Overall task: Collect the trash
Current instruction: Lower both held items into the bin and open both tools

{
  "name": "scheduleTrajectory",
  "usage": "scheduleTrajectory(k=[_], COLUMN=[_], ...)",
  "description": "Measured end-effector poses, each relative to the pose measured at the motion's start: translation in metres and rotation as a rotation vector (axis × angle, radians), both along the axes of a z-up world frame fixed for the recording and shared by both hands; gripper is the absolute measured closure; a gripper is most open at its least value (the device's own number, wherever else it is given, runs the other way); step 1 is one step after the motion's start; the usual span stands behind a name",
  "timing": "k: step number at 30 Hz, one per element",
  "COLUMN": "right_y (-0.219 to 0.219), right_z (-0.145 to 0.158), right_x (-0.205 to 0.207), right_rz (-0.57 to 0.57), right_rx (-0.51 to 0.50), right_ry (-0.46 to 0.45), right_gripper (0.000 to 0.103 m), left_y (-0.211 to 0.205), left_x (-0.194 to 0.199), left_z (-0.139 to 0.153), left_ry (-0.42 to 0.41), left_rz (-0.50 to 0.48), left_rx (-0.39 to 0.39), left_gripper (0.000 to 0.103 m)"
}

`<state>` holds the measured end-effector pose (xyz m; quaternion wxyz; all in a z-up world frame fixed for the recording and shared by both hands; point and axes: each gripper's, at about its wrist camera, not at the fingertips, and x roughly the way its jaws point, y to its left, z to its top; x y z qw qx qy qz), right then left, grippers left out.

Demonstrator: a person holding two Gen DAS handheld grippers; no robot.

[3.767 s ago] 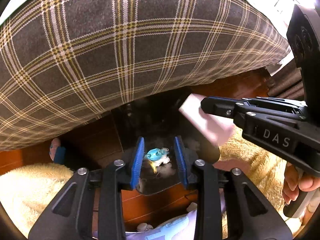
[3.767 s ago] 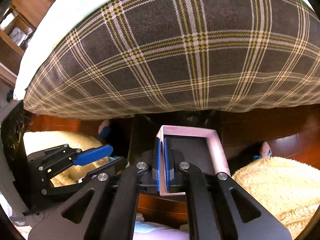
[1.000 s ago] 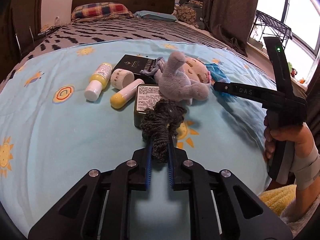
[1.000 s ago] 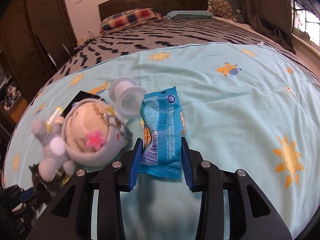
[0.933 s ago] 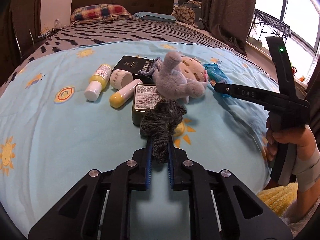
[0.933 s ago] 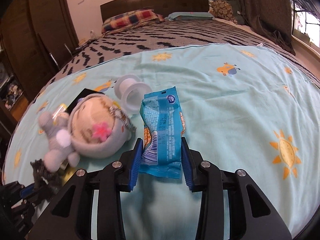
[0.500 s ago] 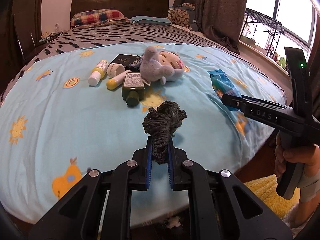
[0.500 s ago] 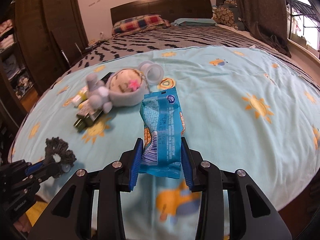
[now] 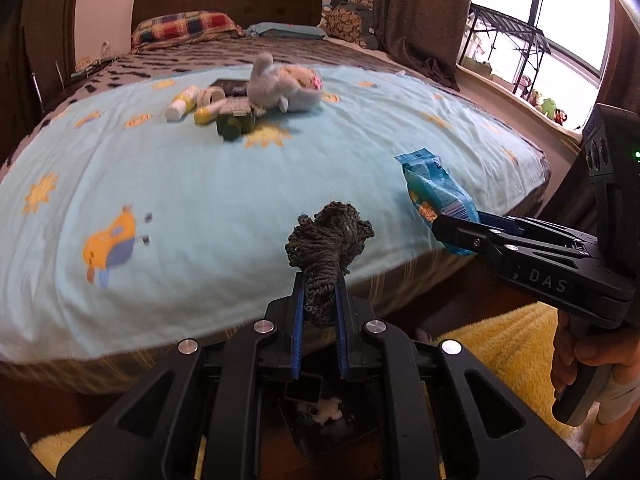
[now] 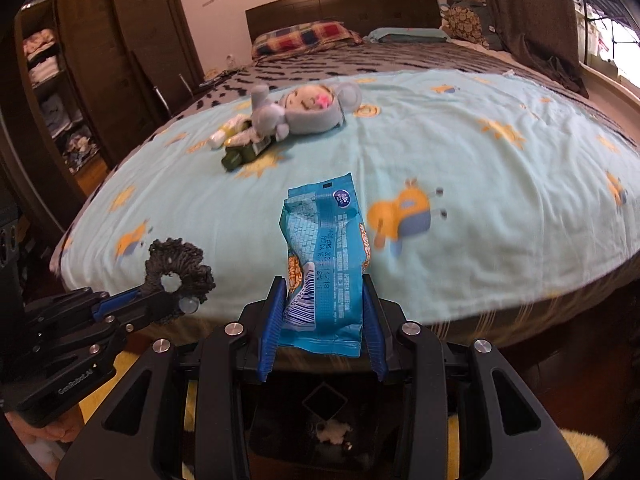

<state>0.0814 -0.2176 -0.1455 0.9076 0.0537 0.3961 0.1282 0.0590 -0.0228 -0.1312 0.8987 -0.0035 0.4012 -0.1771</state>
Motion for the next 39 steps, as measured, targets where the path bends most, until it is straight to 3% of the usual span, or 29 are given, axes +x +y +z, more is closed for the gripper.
scheduleTrajectory(k=[12,27,39], right_y=[0.006,0.016,0.016], right_z=[-0.064,-0.148,-0.162], right_x=[-0.028,-0.030,-0.022], right_rz=[0.029,0.037,0.017], right_rx=[-0.012,-0.041,-0.039], right_ry=[0.153,0.375,0.418], right_gripper=[0.065,0.065,0.063], left_y=[-0.007,-0.013,-0.006], left_x=[-0.030,-0.027,-0.022], left_z=[-0.074,-0.148,-0.170], left_ry=[0.159,0.307,0.380], left_rz=[-0.042,-0.055,-0.049], left_rx=[0.041,0.076,0.063], left_gripper=[0.091,0.091,0.085])
